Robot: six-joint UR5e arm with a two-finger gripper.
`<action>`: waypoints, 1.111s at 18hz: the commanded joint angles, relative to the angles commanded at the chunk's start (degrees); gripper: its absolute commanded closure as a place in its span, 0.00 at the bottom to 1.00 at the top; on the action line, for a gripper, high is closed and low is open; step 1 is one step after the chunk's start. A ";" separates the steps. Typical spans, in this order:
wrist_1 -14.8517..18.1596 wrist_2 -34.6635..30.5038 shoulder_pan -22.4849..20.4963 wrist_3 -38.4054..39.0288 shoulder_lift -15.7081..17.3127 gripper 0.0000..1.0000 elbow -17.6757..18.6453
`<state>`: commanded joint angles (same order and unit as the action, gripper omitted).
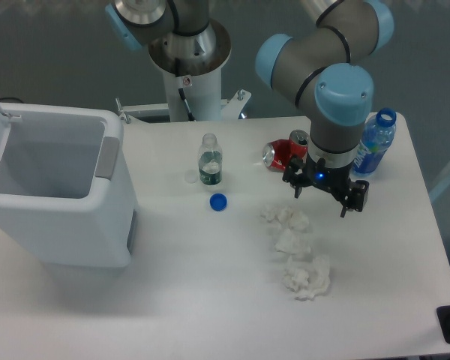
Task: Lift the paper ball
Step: 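Lower the open gripper over the middle crumpled white paper ball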
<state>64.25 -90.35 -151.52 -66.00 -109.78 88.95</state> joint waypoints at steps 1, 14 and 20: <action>0.00 0.00 0.00 0.09 0.00 0.00 0.00; -2.88 5.54 0.44 5.09 -1.84 0.00 1.84; -5.62 5.80 2.63 5.98 -4.56 0.00 2.37</action>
<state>58.63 -84.55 -148.89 -60.03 -114.34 91.32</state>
